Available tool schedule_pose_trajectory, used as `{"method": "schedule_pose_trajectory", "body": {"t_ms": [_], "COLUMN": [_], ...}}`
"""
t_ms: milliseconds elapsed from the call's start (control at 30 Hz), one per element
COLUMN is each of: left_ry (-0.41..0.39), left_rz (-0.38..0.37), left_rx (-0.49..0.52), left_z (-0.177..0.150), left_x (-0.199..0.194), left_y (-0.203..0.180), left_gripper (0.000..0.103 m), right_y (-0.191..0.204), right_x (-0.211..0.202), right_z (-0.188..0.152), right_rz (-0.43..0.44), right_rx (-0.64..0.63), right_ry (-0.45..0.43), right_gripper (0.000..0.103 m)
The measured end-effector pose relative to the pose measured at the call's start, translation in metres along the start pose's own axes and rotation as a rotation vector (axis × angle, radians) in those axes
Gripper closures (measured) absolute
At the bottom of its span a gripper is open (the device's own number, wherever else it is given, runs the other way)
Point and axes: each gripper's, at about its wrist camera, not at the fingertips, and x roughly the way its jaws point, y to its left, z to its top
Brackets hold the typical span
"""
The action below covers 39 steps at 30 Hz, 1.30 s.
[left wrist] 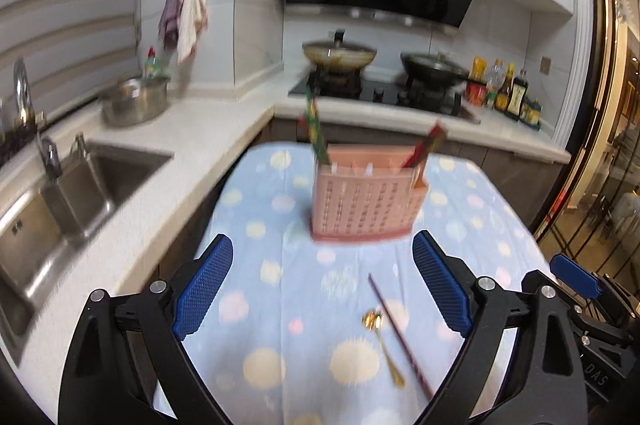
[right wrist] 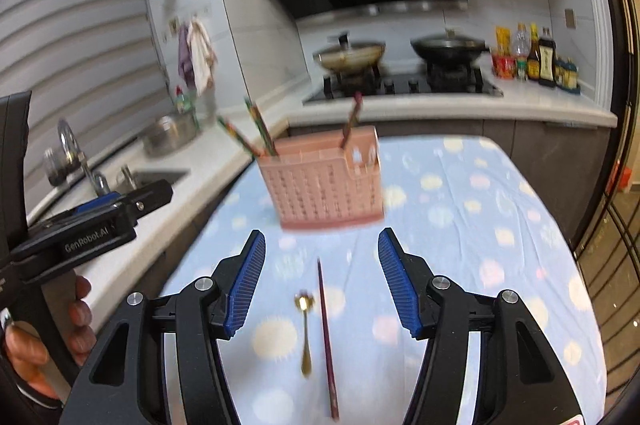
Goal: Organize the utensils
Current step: 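Withdraw both tools toward the gold spoon and dark red chopstick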
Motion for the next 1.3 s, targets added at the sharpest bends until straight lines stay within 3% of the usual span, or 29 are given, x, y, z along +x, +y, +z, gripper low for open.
{"method": "schedule_pose_trajectory", "body": {"t_ms": [233, 467, 733, 1000, 1100, 1300], "left_ry": [0.2, 0.299, 0.35, 0.38, 0.386, 0.402], "left_rz": [0.042, 0.061, 0.071, 0.077, 0.078, 0.079], "left_rx": [-0.011, 0.002, 0.0, -0.011, -0.003, 0.001], "left_z": [-0.08, -0.132, -0.155, -0.161, -0.163, -0.167], "left_x": [0.026, 0.032, 0.039, 0.046, 0.048, 0.053], "left_y": [0.013, 0.013, 0.014, 0.018, 0.017, 0.016], "left_gripper": [0.016, 0.016, 0.016, 0.016, 0.016, 0.016], "right_y": [-0.007, -0.014, -0.011, 0.003, 0.004, 0.003], "right_x": [0.022, 0.043, 0.065, 0.074, 0.074, 0.071], "right_z": [-0.078, -0.128, -0.144, -0.146, -0.146, -0.147], "right_rz": [-0.032, -0.042, -0.052, -0.093, -0.104, -0.1], "right_rx": [0.011, 0.036, 0.009, -0.086, -0.103, -0.106], "right_ry": [0.185, 0.302, 0.353, 0.337, 0.333, 0.329], "right_gripper": [0.046, 0.046, 0.046, 0.047, 0.053, 0.078]}}
